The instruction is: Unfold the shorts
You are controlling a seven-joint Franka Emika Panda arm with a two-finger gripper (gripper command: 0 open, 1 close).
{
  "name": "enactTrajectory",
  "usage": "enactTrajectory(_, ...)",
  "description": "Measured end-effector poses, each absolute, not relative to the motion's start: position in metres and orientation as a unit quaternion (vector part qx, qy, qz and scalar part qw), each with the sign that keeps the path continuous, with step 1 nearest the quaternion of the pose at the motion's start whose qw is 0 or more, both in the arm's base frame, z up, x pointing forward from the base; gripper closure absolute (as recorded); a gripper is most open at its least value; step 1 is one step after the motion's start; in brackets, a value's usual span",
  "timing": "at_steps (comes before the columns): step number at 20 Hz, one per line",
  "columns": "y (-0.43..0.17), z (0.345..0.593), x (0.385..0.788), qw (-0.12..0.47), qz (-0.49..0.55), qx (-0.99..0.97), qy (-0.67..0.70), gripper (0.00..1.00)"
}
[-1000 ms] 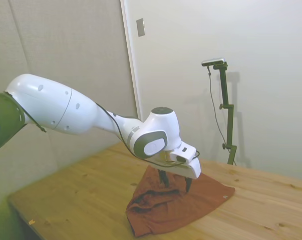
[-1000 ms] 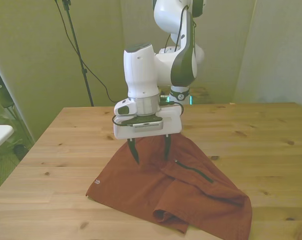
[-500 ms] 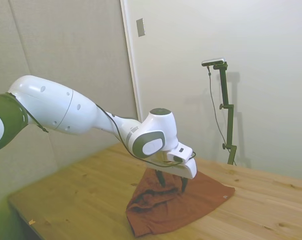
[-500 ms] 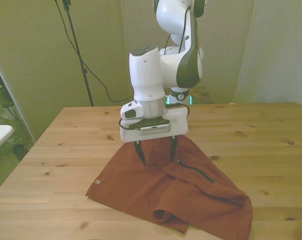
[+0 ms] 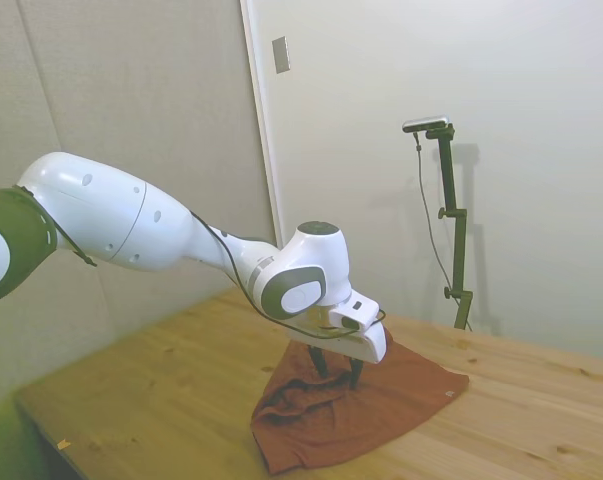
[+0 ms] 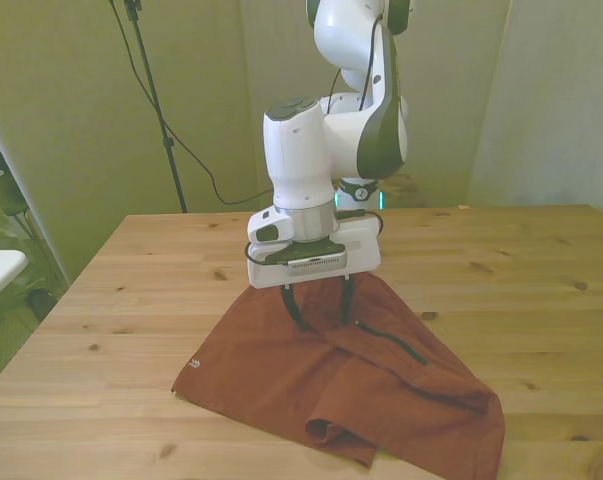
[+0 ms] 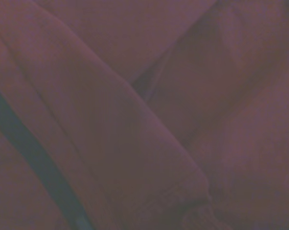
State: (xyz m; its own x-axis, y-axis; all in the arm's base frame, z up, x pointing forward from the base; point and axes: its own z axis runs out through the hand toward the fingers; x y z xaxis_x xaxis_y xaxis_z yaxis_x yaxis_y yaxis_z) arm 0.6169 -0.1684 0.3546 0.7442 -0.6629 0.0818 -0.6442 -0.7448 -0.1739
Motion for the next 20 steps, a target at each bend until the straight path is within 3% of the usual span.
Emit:
enactTrajectory(11,-0.163,0.355,0.616,0.066,-0.062,-0.934,0.345,1.00)
enactTrajectory(20,-0.133,0.404,0.581,0.039,-0.106,-0.947,0.300,1.00)
